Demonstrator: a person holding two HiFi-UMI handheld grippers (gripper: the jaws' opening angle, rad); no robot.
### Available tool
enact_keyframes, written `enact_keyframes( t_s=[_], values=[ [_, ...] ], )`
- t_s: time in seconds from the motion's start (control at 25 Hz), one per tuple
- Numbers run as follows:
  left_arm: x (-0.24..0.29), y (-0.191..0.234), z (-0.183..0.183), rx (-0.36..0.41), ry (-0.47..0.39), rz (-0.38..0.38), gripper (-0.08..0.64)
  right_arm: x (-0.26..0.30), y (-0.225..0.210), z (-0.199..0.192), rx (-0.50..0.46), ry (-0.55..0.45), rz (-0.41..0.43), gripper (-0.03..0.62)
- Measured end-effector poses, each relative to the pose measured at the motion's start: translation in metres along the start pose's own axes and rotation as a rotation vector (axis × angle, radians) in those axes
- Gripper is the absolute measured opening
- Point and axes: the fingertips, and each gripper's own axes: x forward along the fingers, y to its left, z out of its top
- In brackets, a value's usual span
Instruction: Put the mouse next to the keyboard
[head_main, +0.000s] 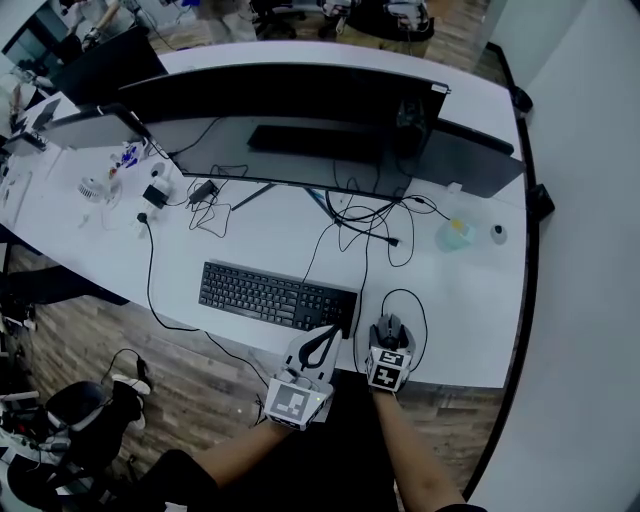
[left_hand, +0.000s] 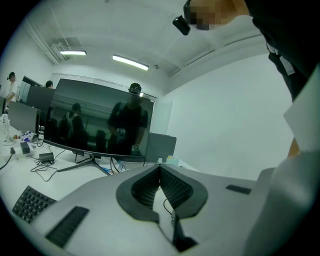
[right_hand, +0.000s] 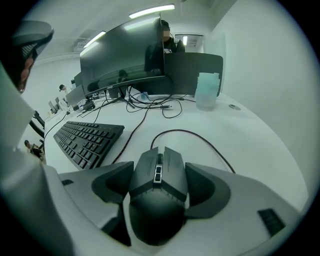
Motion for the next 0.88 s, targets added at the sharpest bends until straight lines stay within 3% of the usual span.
enact_keyframes(
  t_s=[0.32,0.6,0.72,0.88],
  values=[
    [-0.032,-0.006,0.019,-0.007,-0.06,-0.014,0.007,-0.057,0.001,0.021,0.018,-0.098,0.003,0.321],
    [-0.073,-0.011,0.017,-0.007,-0.072,-0.044,0.007,-0.13,0.038,0.049,0.017,-0.221,0.073,0.319],
    [-0.091,-0.02,0.019,-0.018,-0.079,-0.07,0.008,-0.173,0.052,0.062,0.029,-0.308,0.074,0.242],
    [-0.114,-0.039,0.023,-0.014,-0.085,-0.103,0.006,-0.229,0.071,0.074,0.035,-0.4,0.086,0.045]
  ],
)
